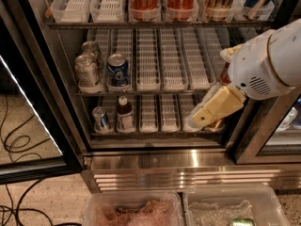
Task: Pick pepsi can from middle shelf of fridge
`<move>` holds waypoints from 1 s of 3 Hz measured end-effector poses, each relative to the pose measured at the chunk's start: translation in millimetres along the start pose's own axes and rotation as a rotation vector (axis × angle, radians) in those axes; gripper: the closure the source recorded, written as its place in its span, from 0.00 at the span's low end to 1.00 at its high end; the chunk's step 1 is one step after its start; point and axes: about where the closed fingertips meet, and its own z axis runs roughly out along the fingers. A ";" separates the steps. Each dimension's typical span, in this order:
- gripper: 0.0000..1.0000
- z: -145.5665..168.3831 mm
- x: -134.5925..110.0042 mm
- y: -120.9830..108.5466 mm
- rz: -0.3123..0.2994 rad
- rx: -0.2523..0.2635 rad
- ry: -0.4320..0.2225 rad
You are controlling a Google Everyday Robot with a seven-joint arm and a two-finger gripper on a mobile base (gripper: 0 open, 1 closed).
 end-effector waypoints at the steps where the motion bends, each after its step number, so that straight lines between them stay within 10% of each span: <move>1: 0.00 11.9 -4.6 10.7 -0.014 -0.029 -0.001; 2: 0.00 90.6 -23.6 95.1 0.081 -0.125 -0.069; 3: 0.00 140.1 -27.9 121.6 0.122 -0.117 -0.094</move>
Offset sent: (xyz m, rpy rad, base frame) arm 0.0560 0.1352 -0.0735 0.3762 -0.2518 -0.1732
